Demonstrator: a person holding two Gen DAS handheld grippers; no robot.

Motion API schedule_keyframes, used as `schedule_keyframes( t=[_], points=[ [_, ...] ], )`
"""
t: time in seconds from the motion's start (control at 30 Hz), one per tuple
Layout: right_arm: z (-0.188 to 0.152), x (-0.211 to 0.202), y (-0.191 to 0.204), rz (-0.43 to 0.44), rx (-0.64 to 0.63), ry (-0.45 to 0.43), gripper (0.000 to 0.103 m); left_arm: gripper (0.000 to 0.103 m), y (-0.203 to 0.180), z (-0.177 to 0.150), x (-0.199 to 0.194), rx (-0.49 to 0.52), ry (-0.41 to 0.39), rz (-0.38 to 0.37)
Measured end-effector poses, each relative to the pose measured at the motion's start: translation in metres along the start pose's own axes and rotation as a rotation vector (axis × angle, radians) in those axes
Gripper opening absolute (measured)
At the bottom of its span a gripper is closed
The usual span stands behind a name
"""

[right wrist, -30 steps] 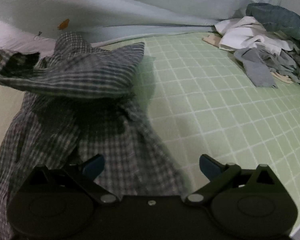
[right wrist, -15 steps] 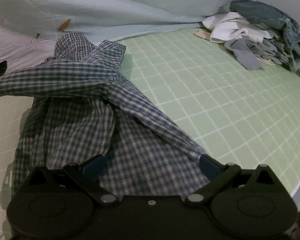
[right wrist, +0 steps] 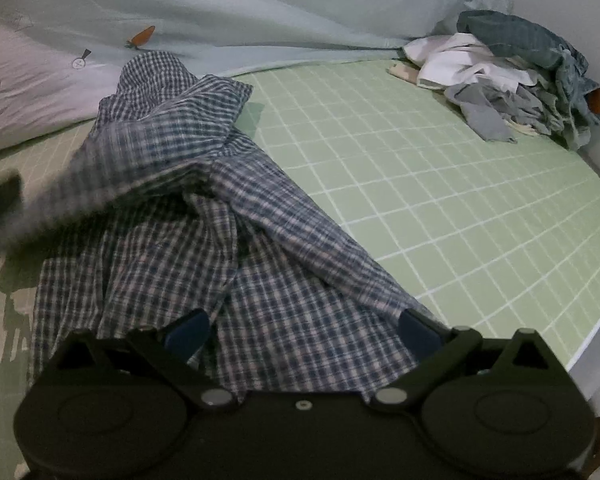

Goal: Fold clothes
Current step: 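Lay the sleeve across the shirt body and open the left gripper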

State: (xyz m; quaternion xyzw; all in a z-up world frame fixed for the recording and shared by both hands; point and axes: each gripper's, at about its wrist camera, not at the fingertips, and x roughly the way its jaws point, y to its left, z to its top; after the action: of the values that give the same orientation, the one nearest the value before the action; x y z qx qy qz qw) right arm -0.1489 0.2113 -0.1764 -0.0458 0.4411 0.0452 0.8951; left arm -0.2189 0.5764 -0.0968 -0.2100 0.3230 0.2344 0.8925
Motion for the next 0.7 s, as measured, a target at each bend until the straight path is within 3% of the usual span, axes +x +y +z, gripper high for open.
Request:
schedule_keyframes(
  t=[0.13, 0.33, 0.57, 0.63, 0.7],
  points=[
    [-0.005, 0.001, -0.014, 0.009, -0.010, 0.001, 0.102, 0.066, -0.009, -0.019, -0.018, 0.016, -0.003, 0.023],
    [-0.011, 0.004, -0.051, -0.017, -0.030, 0.007, 0.097, 0.069, -0.041, -0.057, -0.037, 0.038, 0.052, 0.032],
    [-0.026, 0.011, -0.091, 0.035, -0.057, 0.053, 0.076, 0.080, -0.084, -0.107, -0.056, 0.121, 0.126, 0.026],
    [-0.030, 0.013, -0.099, 0.062, -0.051, 0.062, 0.069, 0.092, -0.093, -0.119, -0.060, 0.147, 0.141, 0.035],
    [-0.033, 0.014, -0.104, 0.085, -0.049, 0.068, 0.058, 0.094, -0.102, -0.131, -0.064, 0.173, 0.155, 0.052]
  ],
)
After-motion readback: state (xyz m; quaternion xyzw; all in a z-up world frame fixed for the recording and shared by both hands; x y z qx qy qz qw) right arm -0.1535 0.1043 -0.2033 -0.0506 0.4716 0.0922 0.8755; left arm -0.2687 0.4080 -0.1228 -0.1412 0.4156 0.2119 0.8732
